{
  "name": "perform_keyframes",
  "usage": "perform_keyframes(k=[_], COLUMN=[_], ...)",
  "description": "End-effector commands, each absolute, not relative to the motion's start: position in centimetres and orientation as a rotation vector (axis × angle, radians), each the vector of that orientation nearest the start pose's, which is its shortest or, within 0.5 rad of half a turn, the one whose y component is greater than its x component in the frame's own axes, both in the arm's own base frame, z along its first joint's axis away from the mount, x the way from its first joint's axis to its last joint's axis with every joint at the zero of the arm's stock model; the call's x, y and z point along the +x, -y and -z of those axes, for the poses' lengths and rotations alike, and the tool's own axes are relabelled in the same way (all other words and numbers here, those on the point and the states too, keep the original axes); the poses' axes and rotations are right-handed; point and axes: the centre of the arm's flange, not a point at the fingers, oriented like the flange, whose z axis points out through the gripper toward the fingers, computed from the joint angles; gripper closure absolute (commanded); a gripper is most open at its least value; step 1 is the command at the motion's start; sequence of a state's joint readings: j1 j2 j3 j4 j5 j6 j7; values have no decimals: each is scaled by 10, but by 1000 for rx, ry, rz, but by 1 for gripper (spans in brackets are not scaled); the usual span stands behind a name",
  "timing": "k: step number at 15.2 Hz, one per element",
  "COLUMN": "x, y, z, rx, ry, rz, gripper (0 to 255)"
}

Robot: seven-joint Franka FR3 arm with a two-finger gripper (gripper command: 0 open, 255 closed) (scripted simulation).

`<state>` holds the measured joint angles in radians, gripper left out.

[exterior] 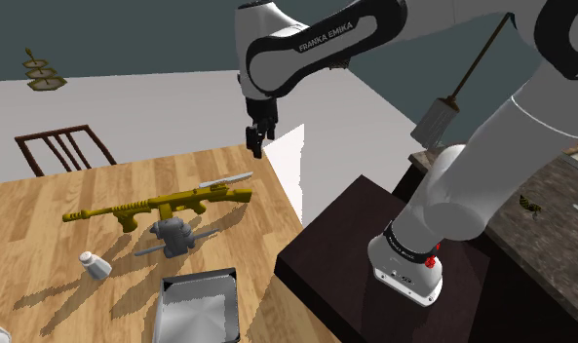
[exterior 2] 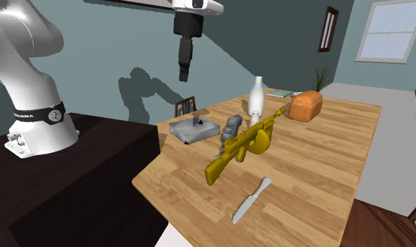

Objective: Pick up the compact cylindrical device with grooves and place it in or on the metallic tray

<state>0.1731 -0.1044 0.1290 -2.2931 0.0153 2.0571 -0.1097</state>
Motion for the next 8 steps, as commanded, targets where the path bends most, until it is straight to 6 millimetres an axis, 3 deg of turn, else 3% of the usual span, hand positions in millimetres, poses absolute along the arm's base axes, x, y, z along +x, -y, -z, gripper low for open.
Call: perform_keyframes(k=[1,8], x=[476,510], y=[-162,-227], z=[-362,-306], rx=[-3067,-3005], ry=[684,870], rz=[-209,-212], gripper=[0,0])
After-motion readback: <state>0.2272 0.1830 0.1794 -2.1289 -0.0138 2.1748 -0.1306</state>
